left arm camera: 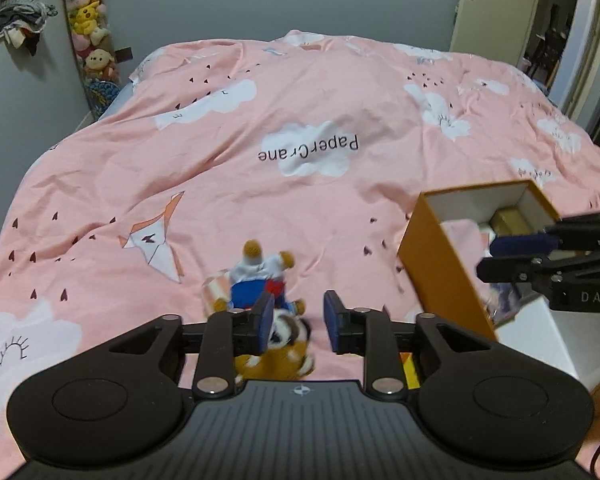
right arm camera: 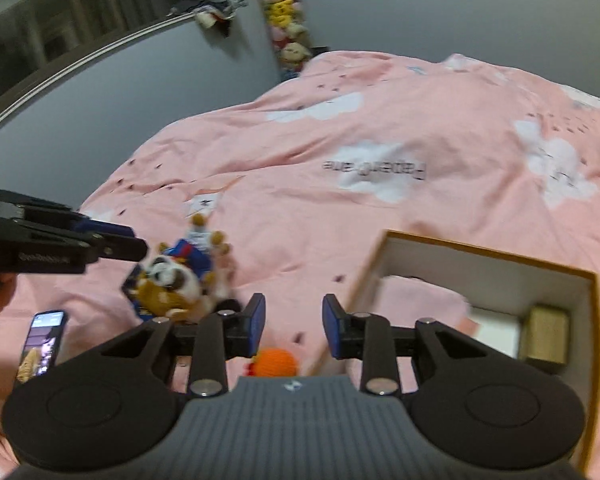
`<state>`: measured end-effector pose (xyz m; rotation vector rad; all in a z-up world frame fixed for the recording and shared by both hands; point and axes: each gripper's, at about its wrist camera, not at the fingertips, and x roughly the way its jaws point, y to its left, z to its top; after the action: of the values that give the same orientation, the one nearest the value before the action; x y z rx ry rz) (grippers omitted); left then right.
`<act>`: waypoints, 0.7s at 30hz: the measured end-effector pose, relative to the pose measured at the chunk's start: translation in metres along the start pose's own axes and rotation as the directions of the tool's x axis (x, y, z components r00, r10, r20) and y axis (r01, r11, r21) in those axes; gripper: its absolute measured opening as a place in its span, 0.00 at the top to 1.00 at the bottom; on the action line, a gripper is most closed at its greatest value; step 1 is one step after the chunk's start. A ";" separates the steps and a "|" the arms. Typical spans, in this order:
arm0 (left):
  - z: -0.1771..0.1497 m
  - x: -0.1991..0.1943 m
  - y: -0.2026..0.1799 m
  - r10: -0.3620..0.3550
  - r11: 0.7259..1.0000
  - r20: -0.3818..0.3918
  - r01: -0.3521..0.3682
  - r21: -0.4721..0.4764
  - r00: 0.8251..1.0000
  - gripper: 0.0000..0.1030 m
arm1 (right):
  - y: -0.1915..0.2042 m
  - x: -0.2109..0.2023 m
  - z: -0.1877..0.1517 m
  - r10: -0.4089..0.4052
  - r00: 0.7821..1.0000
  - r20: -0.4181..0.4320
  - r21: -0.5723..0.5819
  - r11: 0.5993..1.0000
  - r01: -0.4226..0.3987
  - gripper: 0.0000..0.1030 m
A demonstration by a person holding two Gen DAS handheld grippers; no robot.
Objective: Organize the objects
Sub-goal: 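Open the left gripper over the box and withdraw both grippers, then grasp the chef plush with the left gripper while the right grasps the white striped-hat plush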
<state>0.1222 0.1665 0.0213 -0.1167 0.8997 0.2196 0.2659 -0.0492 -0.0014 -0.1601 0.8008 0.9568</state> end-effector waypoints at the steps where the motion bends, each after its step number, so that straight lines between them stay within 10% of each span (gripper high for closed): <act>1: -0.004 0.001 0.003 -0.002 1.000 -0.003 0.002 0.009 1.000 0.61 | 0.007 0.004 0.000 0.002 1.000 -0.008 -0.008 1.000 -0.002 0.66; 21: -0.028 0.064 0.072 -0.207 0.956 -0.063 0.188 -0.225 0.976 0.29 | 0.045 0.092 -0.002 0.043 0.987 -0.157 0.011 0.999 -0.042 0.50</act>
<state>0.1219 0.2400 -0.0470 -0.4214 0.9411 0.1262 0.2590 0.0381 -0.0550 -0.2139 0.9559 0.9896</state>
